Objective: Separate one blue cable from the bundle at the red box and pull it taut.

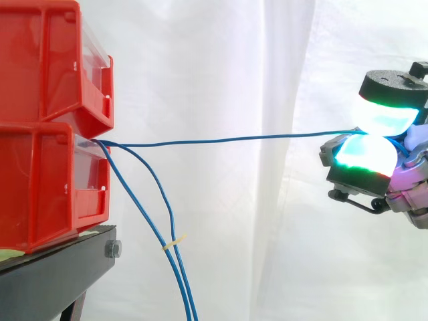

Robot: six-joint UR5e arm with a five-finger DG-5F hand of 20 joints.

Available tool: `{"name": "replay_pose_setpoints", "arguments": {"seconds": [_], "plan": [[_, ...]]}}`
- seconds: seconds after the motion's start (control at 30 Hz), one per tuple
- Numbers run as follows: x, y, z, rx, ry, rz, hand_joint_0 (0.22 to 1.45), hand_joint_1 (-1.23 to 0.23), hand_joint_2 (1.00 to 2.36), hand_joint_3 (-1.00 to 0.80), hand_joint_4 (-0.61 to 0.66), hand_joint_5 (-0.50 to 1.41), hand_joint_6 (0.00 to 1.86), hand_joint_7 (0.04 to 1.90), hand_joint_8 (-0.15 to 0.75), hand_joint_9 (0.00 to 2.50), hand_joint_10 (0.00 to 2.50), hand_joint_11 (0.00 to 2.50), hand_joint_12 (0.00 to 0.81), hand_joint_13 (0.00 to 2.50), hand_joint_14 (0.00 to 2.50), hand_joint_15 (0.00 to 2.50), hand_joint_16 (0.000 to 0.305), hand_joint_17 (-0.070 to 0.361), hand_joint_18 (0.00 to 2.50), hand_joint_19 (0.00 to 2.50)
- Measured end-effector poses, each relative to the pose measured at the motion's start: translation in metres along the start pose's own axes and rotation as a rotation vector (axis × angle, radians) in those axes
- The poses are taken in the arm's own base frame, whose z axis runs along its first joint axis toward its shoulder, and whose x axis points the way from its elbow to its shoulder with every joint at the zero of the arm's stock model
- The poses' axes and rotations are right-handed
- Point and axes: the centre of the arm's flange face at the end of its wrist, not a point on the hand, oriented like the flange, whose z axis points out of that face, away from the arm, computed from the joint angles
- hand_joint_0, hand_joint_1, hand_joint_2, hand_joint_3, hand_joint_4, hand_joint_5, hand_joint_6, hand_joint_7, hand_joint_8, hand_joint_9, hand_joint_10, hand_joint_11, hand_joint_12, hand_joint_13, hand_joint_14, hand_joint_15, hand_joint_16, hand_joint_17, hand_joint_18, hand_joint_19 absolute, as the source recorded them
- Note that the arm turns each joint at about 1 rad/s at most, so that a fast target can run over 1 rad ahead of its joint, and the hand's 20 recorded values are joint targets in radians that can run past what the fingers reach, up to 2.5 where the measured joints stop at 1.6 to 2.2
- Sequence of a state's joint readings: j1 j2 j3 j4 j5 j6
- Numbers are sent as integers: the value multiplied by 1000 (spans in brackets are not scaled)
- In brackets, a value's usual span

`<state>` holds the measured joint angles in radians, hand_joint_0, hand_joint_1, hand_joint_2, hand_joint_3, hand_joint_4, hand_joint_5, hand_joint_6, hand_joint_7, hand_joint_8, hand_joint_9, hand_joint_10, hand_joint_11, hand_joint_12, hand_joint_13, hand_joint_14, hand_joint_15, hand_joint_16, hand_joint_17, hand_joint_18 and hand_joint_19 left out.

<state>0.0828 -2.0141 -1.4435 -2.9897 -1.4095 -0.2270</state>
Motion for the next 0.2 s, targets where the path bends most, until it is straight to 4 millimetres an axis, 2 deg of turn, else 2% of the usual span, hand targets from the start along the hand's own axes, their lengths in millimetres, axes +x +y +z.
{"name": "replay_pose_setpoints", "arguments": {"seconds": [0.2], "plan": [[0, 0, 0, 0, 0, 0, 662, -768, 1022, -73, 28, -125, 877, 1163, 399, 813, 2297, 1489, 428, 992, 2500, 1324, 54, 122, 1532, 1670]]}}
